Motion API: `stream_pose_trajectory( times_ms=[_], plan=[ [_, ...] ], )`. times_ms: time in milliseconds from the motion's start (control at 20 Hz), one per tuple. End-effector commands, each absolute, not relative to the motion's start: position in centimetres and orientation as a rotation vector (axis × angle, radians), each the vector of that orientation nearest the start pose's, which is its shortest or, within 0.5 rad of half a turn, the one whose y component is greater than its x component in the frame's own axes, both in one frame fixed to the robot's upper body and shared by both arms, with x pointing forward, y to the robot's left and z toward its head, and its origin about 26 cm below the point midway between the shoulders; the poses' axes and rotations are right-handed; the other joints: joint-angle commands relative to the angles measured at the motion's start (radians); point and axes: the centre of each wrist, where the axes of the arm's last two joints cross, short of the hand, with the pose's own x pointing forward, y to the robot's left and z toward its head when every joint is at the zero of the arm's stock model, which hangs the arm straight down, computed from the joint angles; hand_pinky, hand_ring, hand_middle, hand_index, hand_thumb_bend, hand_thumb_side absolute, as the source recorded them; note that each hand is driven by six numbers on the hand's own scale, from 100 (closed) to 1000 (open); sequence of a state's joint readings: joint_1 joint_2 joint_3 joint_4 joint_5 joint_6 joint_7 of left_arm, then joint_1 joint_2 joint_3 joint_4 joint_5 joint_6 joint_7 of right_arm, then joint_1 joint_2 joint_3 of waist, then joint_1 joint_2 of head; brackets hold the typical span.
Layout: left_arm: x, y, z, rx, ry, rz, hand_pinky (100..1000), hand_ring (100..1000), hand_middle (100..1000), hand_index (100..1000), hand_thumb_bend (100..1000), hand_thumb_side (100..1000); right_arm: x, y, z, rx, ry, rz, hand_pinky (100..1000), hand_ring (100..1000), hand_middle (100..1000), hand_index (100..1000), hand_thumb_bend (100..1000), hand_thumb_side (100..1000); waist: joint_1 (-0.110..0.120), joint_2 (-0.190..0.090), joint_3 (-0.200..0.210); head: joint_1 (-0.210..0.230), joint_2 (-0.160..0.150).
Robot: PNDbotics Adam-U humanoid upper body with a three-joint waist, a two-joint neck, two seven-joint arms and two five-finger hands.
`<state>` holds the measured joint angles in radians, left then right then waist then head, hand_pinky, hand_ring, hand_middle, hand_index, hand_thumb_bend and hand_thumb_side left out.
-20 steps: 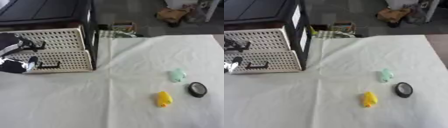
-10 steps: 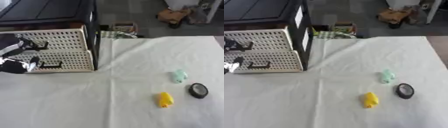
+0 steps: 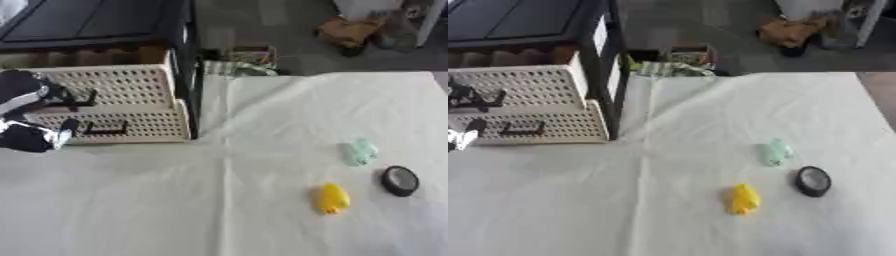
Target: Pick up objects from table and place into drawer.
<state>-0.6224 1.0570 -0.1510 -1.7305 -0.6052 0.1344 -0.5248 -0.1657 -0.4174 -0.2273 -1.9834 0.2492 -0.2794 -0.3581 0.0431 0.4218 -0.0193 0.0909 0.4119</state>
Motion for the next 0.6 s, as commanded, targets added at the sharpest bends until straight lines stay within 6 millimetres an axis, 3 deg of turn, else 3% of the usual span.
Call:
stream_pose_trajectory(
  times_ms=[50, 600],
  plan=[
    [32.3, 34.9, 33.9, 1.31, -1.284, -1.495, 100, 100, 100, 691, 105, 408, 27.6, -34.4, 19.8, -0.887, -2.5, 0.118, 745, 689, 378, 821, 410, 969, -0.005, -0.027, 0.005, 0.002, -0.003],
    [30.5, 34.3, 32.9, 1.316, -1.325, -1.503, 100, 100, 100, 699, 105, 408, 27.6, -34.4, 19.7, -0.869, -2.503, 0.107, 748, 690, 380, 821, 400, 964, -0.015, -0.032, 0.015, 0.0, 0.002]
  ],
)
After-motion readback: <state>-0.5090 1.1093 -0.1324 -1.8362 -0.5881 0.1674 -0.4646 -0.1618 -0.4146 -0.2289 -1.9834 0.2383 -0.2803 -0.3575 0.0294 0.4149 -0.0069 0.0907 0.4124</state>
